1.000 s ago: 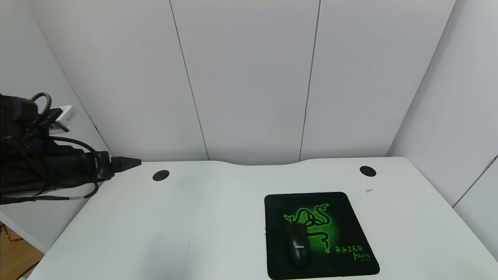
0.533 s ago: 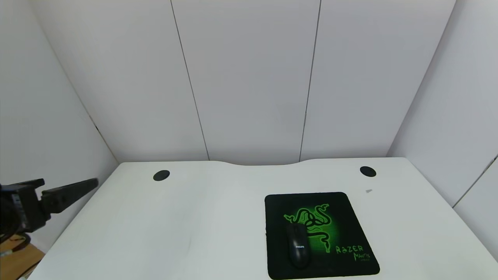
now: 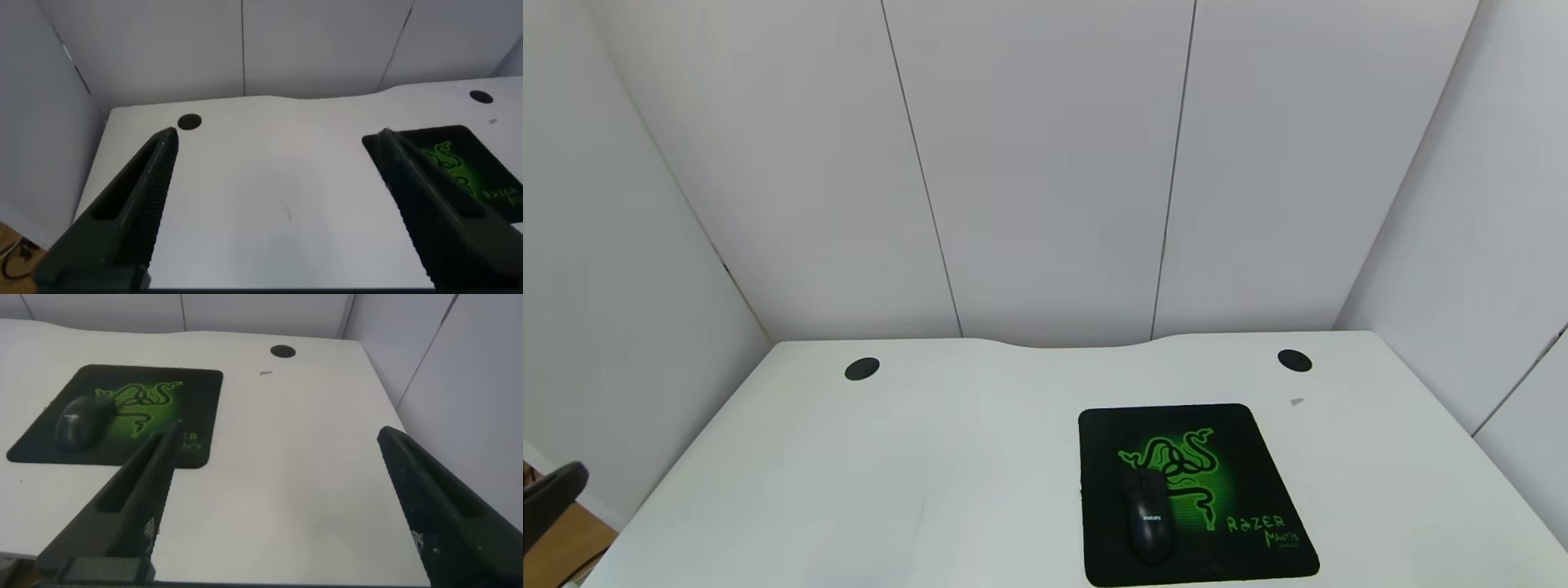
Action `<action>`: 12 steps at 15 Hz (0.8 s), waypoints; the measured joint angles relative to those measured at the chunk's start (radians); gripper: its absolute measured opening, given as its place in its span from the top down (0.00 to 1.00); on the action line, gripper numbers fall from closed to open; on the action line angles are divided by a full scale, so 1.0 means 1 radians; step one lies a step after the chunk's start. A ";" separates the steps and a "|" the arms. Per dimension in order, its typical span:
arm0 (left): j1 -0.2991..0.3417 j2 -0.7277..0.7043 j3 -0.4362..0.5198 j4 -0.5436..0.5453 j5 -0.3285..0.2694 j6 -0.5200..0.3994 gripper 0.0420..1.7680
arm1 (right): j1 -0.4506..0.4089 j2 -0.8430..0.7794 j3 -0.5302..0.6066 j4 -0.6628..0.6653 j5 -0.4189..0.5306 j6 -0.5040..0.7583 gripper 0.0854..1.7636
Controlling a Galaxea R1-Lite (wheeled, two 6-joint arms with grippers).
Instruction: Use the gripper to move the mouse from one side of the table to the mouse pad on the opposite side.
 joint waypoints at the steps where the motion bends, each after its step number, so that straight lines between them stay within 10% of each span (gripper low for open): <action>1: -0.009 -0.050 0.013 0.004 -0.008 0.001 0.03 | 0.000 0.000 0.000 0.000 0.000 0.000 0.03; 12: -0.076 -0.526 0.096 0.100 0.001 0.030 0.03 | 0.000 0.000 0.000 0.000 0.000 0.000 0.03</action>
